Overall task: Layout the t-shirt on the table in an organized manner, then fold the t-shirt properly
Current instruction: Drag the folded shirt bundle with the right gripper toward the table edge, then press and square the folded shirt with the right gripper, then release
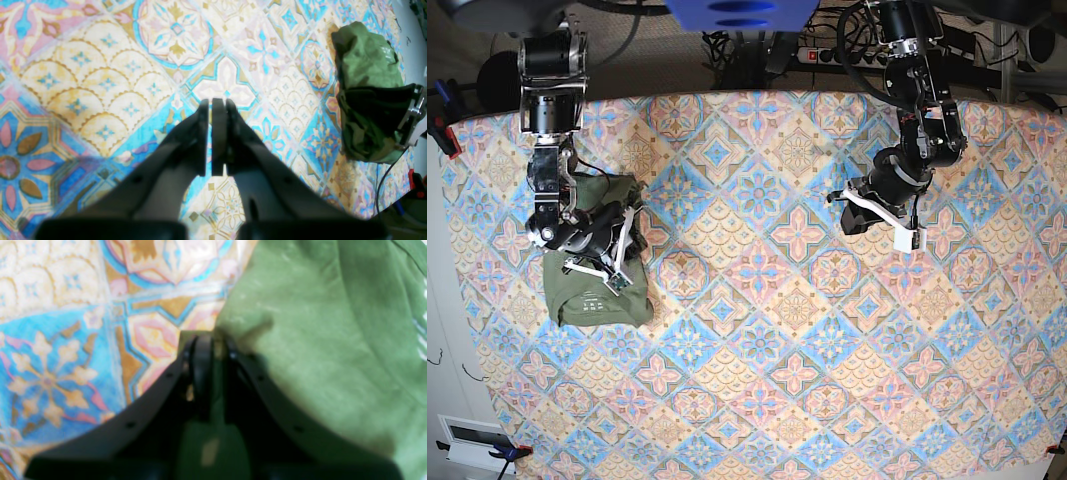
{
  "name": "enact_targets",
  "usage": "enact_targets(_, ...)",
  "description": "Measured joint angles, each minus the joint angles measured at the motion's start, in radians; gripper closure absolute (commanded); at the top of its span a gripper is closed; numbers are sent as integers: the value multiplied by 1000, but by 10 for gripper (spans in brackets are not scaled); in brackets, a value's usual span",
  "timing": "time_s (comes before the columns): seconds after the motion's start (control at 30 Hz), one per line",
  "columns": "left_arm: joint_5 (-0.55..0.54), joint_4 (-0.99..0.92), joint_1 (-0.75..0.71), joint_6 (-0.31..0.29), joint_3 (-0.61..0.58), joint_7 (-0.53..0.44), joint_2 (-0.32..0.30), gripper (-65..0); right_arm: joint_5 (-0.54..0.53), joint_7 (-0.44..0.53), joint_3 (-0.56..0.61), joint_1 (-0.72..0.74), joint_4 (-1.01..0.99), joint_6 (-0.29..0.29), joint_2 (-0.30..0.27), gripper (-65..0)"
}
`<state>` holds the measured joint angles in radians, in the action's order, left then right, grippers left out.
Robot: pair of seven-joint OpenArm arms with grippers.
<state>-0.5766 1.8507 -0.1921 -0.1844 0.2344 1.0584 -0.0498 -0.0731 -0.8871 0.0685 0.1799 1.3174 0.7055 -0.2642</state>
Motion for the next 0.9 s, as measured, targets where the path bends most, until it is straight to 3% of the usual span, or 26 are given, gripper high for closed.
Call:
enact_targets(0.1,0,0,0,0,-2,0,0,0,37,-92,0,-23,86,-4,-3,-60)
enact_targets(0.37,4,-1,8,0,-6,-2,3,0,36,-123,-12,-177,335,-3,-2,-60)
enact_targets(0.47,4,-2,8,0,-8,-3,5,0,18,-116,-85,-211,422,-3,0,-60)
enact_targets(0.53,4,-2,8,0,-8,-4,4,0,26,-176,-153,-242,467,-3,-1,-60)
enact_targets(0.63,4,-2,8,0,-8,-4,5,0,-60,-198,-239,-260,515,-5,-6,-60)
enact_targets(0.73,4,-3,9,0,-8,-4,5,0,-128,-169,-310,-249,514,0,-3,-60)
enact_targets(0.9,8,-3,8,0,-7,-4,3,0,-105,-194,-359,-257,430,-10,-8,-60)
